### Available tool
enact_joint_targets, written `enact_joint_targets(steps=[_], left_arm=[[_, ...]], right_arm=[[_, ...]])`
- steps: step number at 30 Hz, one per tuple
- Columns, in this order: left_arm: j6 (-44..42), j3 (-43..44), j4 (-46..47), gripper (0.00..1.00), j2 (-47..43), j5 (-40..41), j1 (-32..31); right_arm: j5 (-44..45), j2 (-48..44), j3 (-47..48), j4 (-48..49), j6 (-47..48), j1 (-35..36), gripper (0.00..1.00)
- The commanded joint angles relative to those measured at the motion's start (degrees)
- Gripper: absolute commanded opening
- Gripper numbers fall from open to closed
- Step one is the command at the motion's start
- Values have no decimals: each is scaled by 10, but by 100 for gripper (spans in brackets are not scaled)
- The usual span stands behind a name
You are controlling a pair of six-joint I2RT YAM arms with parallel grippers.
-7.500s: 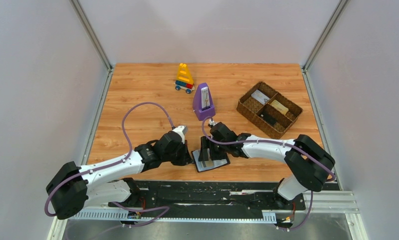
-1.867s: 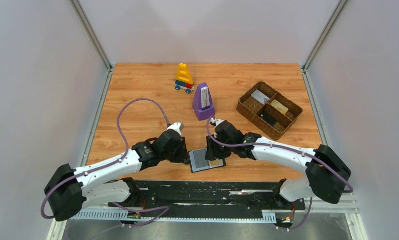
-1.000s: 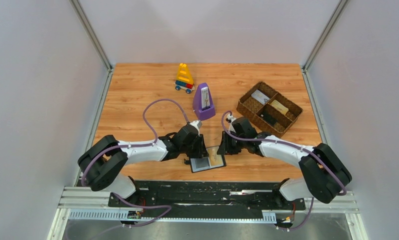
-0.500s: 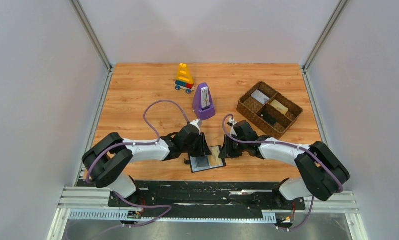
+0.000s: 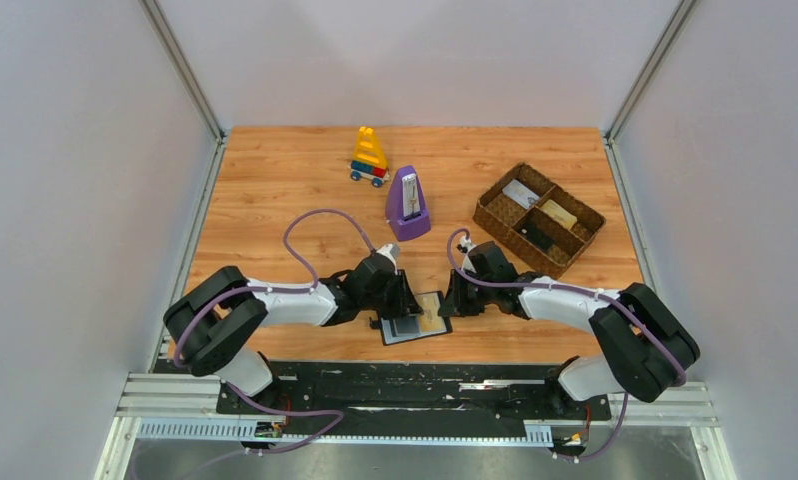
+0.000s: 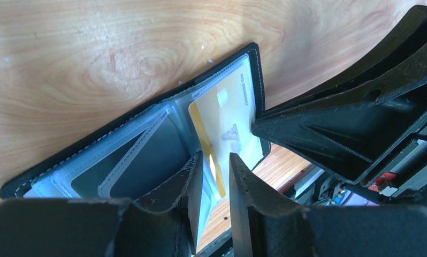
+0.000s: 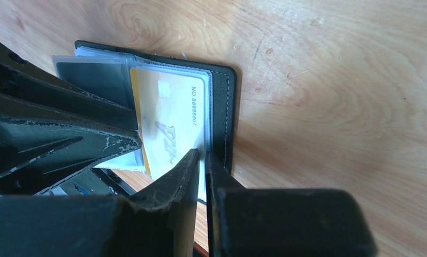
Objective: Take the credit cards out of the card holder
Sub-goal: Remove the credit card from the card holder.
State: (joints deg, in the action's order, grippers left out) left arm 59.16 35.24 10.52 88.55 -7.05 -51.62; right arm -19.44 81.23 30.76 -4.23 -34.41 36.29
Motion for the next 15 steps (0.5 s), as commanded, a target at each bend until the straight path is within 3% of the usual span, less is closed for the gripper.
enact_joint_targets(steps=[1, 8, 15], left_arm=[[27, -10, 2, 33, -33, 2, 2], [37, -16, -17, 38, -44, 14, 1], [59, -9, -22, 34, -2, 4, 0]], right_arm=[[20, 4, -16, -2, 2, 3, 11], [17, 2, -15, -2, 1, 3, 9], [18, -3, -15, -3, 1, 3, 9]])
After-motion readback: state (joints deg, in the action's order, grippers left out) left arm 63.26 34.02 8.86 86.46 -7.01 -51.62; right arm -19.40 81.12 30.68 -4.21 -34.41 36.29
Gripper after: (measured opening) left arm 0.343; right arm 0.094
